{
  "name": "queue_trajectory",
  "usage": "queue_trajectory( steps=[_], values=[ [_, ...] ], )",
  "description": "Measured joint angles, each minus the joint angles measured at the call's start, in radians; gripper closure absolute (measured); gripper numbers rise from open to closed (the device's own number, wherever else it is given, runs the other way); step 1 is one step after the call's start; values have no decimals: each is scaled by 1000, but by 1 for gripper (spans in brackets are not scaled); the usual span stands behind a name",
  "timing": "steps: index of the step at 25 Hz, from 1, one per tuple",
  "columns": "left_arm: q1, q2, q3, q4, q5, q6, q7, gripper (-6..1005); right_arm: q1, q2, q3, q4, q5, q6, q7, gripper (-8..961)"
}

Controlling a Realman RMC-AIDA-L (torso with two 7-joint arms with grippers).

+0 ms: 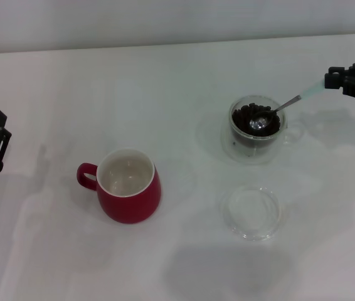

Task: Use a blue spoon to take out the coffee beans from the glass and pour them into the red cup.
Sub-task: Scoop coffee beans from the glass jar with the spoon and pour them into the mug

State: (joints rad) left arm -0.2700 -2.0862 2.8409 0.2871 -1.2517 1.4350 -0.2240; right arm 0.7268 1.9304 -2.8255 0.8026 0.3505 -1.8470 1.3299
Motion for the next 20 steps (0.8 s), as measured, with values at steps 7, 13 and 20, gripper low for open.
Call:
queue_trajectory(
  steps=[7, 13, 20],
  values=[
    [0, 0, 0, -2, 0, -1, 0, 289, 1, 13, 0, -1, -24, 29, 55, 785],
    [0, 0, 0, -3, 0, -1, 0, 289, 2, 14, 0, -4, -38, 29, 178, 782],
    [-1, 1, 0, -3, 0, 0, 0, 289, 2, 13, 0, -6, -38, 39, 391, 779]
  ],
)
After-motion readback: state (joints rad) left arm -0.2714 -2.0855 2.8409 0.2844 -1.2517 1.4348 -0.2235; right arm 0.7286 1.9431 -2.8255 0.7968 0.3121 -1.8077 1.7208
